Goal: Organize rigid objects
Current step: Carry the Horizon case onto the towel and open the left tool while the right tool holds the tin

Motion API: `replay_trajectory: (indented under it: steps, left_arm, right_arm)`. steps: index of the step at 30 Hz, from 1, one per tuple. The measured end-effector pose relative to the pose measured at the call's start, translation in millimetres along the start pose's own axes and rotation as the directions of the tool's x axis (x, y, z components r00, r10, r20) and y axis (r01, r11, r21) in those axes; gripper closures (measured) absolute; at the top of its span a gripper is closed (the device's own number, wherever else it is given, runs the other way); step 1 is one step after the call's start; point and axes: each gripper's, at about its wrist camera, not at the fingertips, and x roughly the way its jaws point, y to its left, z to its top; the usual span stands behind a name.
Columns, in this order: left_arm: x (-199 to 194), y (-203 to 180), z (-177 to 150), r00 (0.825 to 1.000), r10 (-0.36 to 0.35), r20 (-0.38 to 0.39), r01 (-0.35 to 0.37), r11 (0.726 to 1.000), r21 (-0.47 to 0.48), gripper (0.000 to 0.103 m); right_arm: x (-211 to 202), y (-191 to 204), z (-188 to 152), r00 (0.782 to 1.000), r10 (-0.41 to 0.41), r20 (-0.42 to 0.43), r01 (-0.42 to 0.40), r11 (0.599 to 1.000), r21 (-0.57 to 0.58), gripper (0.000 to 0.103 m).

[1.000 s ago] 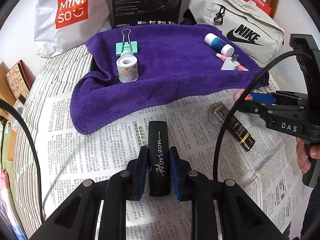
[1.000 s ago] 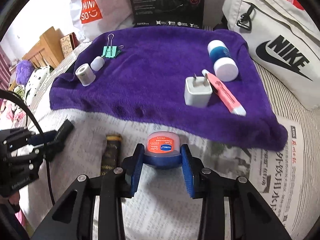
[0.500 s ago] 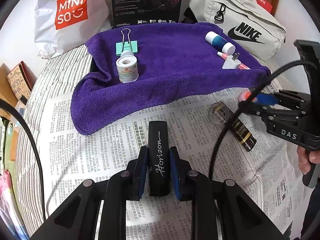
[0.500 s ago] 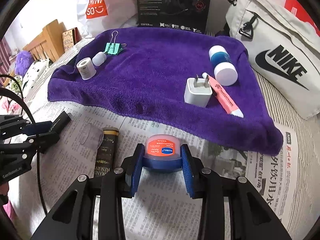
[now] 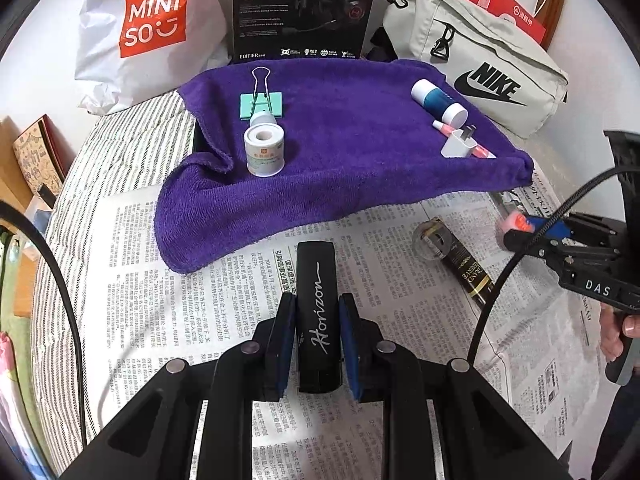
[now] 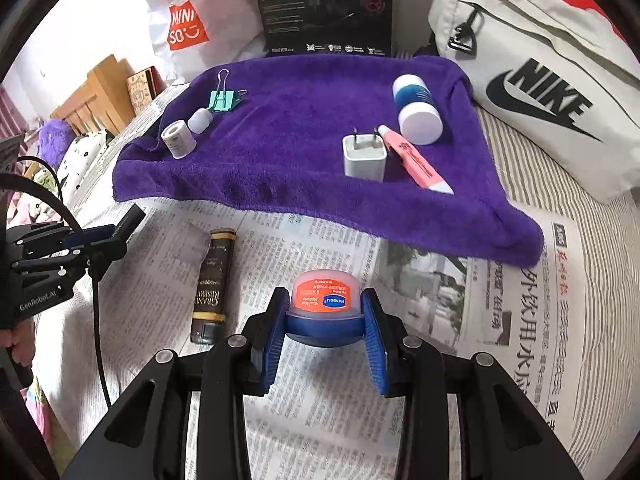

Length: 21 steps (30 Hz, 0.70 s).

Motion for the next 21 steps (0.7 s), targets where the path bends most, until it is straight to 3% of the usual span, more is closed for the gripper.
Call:
replay_trajectory:
  steps: [11, 21]
  left_arm:
    - [-5.5, -5.3, 11.9, 1.000, 0.009, 0.010, -0.009, 1.000, 0.025, 0.082]
    - [-10.7, -3.0, 39.0, 0.999, 0.006, 0.035, -0.008, 0.998, 0.054, 0.082]
  right_arm:
    - [-10.7, -13.4, -1.4, 0.999, 0.045, 0.014, -0.045, 0.998, 0.039, 0.067]
    - [-26.1, -15.6, 21.5, 0.995, 0.071, 0.063, -0.073, 0.997, 0.023, 0.067]
